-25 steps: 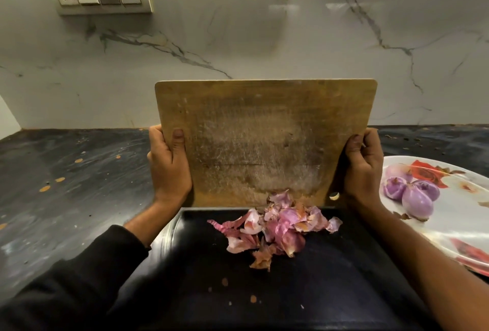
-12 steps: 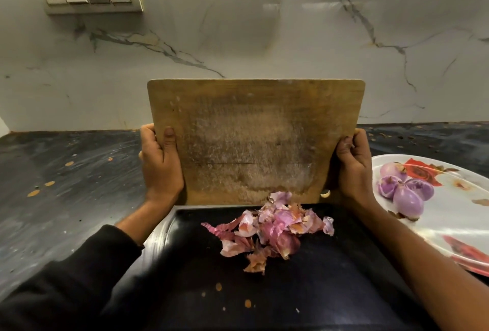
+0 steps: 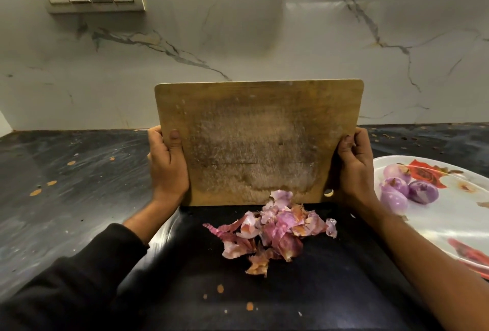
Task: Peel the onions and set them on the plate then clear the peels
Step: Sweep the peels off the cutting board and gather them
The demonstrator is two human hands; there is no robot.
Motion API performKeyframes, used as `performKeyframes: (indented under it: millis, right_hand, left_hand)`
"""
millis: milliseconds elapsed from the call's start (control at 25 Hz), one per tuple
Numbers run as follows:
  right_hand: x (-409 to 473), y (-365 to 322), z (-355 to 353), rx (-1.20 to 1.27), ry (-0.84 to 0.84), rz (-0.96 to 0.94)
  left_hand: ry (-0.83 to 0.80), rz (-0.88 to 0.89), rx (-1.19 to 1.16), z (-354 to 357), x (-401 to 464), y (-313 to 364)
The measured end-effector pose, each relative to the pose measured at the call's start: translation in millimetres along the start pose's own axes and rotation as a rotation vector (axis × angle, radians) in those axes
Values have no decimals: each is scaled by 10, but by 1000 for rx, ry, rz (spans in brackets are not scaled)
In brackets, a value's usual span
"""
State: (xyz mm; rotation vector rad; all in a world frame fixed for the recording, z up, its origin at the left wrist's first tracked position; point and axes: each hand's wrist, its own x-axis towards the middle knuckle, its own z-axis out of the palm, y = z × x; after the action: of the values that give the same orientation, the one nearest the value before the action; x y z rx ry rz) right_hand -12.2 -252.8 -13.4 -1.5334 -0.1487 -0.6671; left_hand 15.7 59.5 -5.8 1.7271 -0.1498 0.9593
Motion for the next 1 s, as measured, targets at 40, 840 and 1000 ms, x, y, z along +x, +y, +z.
performKeyframes:
  millis: [40,840,1000]
  right_hand:
    - [8,7,8,2,2,1]
    - [626,178,319,-358,74,211]
    - [755,342,395,-499,36,344]
  left_hand:
    - [-6,-2,6,1,11,-10]
    - [-33,-267,226,328,482,-522]
    - [-98,-372,319,407,553,-554]
